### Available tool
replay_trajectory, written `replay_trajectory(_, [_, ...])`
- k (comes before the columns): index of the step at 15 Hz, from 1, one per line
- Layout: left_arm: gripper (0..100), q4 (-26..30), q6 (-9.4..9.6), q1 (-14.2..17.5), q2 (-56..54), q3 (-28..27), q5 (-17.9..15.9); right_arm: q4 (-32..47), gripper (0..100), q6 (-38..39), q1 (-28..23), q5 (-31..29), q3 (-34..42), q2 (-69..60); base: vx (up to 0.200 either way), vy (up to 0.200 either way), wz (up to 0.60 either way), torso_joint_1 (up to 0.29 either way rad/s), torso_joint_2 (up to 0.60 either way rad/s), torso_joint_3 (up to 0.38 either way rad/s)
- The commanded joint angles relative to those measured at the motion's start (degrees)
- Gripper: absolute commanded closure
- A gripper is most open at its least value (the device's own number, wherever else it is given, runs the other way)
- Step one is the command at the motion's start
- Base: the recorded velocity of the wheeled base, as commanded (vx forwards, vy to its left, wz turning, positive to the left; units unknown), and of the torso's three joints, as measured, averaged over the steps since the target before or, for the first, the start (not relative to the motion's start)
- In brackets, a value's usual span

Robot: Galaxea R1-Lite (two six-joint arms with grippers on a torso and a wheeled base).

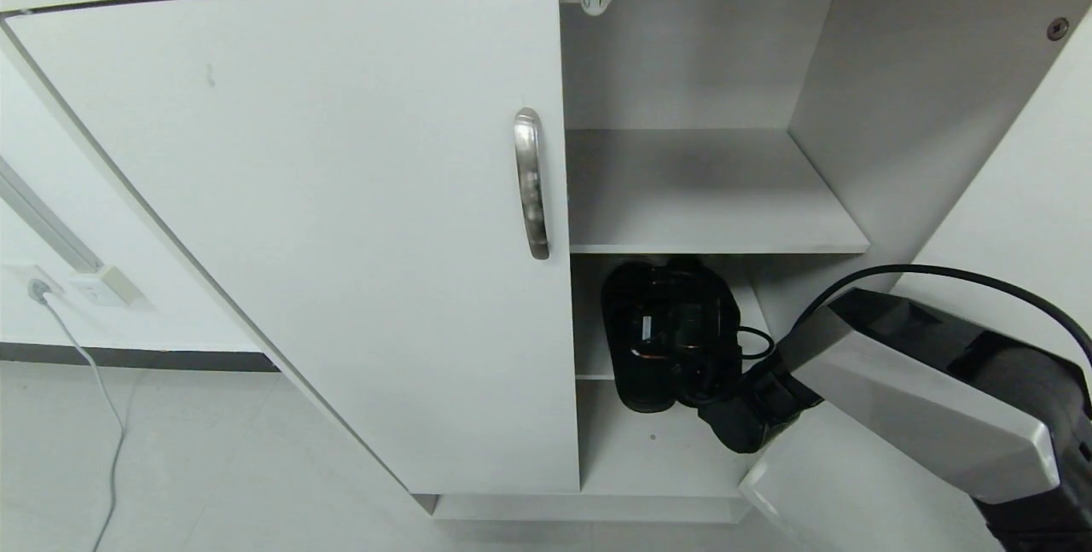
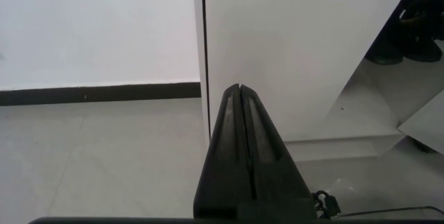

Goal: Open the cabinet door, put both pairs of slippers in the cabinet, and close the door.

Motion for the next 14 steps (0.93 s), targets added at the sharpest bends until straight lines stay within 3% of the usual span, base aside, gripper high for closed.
replay_trajectory(1, [100, 0.0, 0.00, 0.0, 0.0, 0.0, 0.0, -1.0, 0, 0.0, 0.7, 0.0, 4.7, -3.4, 0.000, 0.000, 0.00, 0.000, 0.00, 0.000])
replay_trajectory(10, [100, 0.0, 0.09, 0.0, 0.1, 0.0, 0.0, -11.8, 0, 0.2, 10.1, -0.9, 37.1, -24.4, 0.000, 0.000, 0.00, 0.000, 0.00, 0.000])
replay_trajectory(14, [100, 0.0, 0.00, 0.0, 0.1, 0.0, -0.1, -14.8, 0, 0.5, 12.8, -2.0, 42.2, -26.5, 0.000, 0.000, 0.00, 0.000, 0.00, 0.000])
